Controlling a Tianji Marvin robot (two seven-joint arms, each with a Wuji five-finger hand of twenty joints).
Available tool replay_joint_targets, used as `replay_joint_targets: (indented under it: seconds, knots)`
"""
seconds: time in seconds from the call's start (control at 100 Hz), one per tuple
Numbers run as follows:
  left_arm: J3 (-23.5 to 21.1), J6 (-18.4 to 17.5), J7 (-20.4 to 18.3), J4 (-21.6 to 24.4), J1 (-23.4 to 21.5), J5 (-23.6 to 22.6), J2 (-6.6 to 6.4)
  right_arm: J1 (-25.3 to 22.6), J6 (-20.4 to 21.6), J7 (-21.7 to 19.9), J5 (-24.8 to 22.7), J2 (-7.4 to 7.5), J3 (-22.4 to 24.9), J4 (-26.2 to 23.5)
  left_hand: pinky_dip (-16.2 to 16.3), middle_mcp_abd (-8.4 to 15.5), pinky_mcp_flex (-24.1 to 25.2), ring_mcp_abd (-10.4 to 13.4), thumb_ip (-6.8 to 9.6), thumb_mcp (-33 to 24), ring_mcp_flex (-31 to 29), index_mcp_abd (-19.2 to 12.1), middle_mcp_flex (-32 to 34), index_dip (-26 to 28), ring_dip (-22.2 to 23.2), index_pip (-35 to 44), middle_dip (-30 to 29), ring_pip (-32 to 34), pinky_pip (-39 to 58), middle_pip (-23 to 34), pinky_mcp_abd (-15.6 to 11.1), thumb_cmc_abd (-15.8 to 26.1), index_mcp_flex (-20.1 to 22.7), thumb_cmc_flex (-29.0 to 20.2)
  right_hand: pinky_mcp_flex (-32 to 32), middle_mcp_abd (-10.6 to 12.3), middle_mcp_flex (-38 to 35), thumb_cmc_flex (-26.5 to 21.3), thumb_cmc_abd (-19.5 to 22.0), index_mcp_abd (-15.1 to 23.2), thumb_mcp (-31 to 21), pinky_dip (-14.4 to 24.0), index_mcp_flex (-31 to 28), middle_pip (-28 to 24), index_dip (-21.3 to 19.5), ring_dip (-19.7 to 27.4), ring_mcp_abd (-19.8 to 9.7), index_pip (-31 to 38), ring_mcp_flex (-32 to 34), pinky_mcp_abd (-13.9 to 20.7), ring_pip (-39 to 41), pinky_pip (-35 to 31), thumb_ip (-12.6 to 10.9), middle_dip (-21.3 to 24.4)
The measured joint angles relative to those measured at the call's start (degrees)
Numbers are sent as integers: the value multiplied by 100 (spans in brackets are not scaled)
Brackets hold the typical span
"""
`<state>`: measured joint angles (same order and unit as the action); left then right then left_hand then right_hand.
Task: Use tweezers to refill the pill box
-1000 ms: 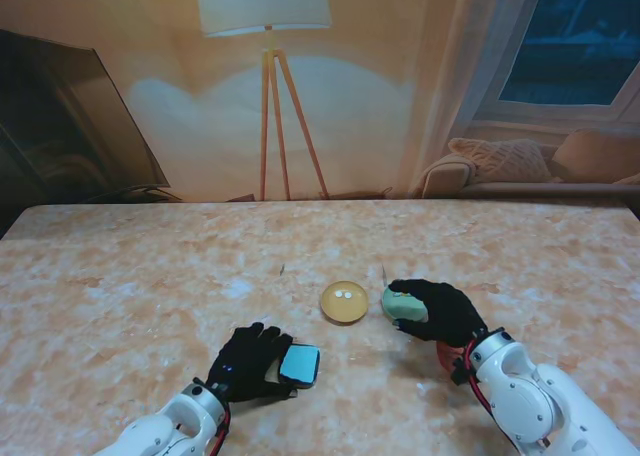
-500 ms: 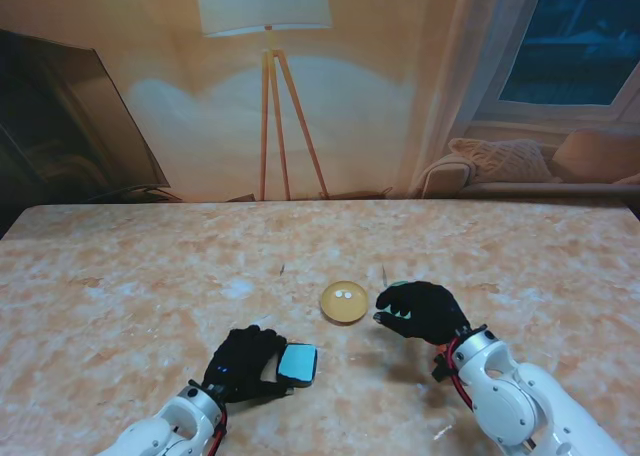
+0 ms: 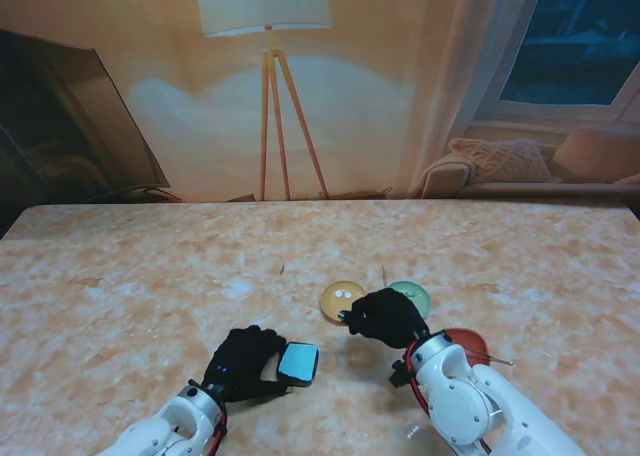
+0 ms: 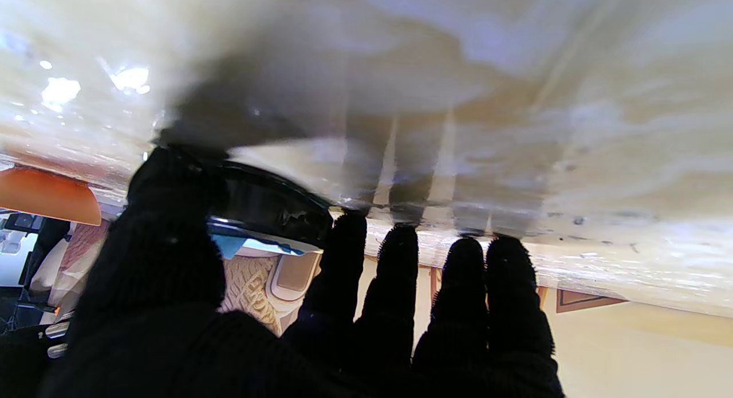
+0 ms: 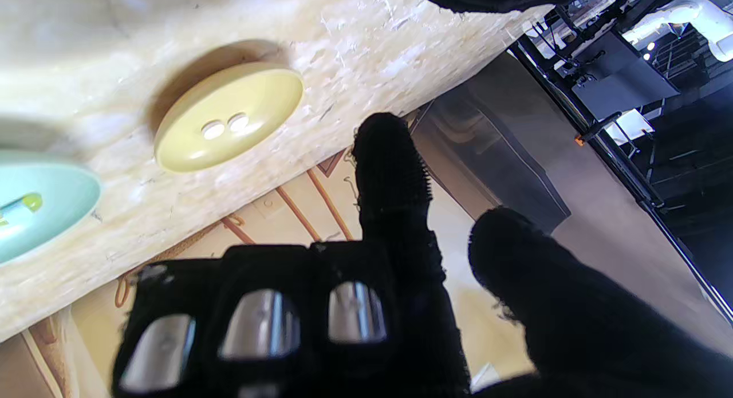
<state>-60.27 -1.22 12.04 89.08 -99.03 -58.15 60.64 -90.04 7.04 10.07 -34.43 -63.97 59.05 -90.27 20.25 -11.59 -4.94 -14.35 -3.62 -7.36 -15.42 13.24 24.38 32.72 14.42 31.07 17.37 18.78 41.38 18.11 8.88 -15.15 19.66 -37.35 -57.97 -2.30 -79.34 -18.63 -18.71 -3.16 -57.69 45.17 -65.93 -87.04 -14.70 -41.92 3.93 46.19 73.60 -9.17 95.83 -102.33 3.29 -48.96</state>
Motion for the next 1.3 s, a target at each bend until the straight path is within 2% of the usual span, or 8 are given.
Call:
replay_joint_targets:
  seconds: [0.05, 0.11, 0.15, 0.29, 0.5, 0.8, 1.09, 1.3]
  knots:
    - [0, -5, -2, -1, 1, 5, 0, 49, -91, -25, 17, -4, -98, 25, 0, 0, 4, 1, 0, -29, 0, -3, 1, 0, 0, 27, 0, 0, 0, 0, 0, 0, 0, 35, -121, 0, -14, 0, -183, 0, -136, 68, -13, -93, 50, -233, 0, 59, 42, -18, 24, -4, -64, -27]
    - [1, -8, -2, -6, 4, 13, 1, 104, -197, -134, 53, -8, -191, 56, 0, 0, 15, 2, 0, -69, 0, -10, 1, 0, 0, 36, 0, 0, 0, 0, -7, -1, -1, 50, -212, 0, -37, 1, -206, 0, -246, 144, -61, -155, 70, -384, 2, 107, 67, -47, 70, -9, -69, -32]
    - [5, -9, 0, -9, 7, 20, 1, 145, -271, -261, 89, -9, -247, 76, 1, 0, 17, 2, 0, -92, 0, -10, 1, 0, 0, 47, 0, 0, 0, 0, -9, -1, -1, 50, -284, 0, -46, 4, -279, 0, -298, 196, -66, -182, 112, -498, 4, 108, 93, -62, 87, -11, -183, -35]
    - [20, -20, 34, -31, 19, 42, 2, 299, -435, -502, 346, -5, -494, 195, 2, 0, 33, 3, 0, -148, 0, -10, 1, 2, 0, 90, 0, 0, 1, 0, -9, -2, -2, 52, -368, 0, -66, 68, -352, 0, -368, 260, -78, -217, 152, -621, 9, 116, 116, -83, 112, -12, -269, -39]
    - [28, -53, 56, -57, 34, 85, 5, 523, -605, -511, 571, -38, -882, 441, 3, 0, 51, 3, 0, -268, 0, -10, 7, 61, 0, 121, 0, 0, 1, 0, -12, -3, -2, 107, -374, 0, -68, 68, -403, 0, -372, 270, -79, -219, 232, -717, 12, 118, 117, -89, 116, -12, -331, -43]
    - [28, -75, 70, -72, 39, 117, 10, 799, -771, -406, 804, -180, -1298, 791, 4, 1, 56, 4, 0, -296, 0, -28, 13, 63, 0, 185, 0, -1, 1, 0, -22, -3, -2, 109, -403, 0, -70, 68, -403, 0, -373, 271, -79, -221, 305, -729, 16, 119, 117, -100, 120, -12, -331, -44]
    - [33, -95, 117, -104, 47, 154, 19, 945, -853, -393, 1015, -268, -1481, 1025, 4, 13, 65, 7, 0, -417, 0, -70, 53, 64, 0, 274, 0, -2, 1, -5, -33, -3, -2, 122, -412, -1, -75, 68, -403, 0, -433, 271, -128, -223, 363, -733, 26, 281, 119, -110, 126, -12, -392, -44]
    - [32, -122, 139, -129, 57, 186, 21, 956, -865, -203, 1059, -325, -1526, 1120, 5, 43, 71, 11, 0, -429, -15, -36, 63, 78, 0, 341, 2, -3, 1, -5, -53, -3, -2, 158, -417, -4, -77, 69, -539, 0, -504, 272, -145, -223, 439, -737, 32, 425, 120, -119, 129, -14, -394, -44]
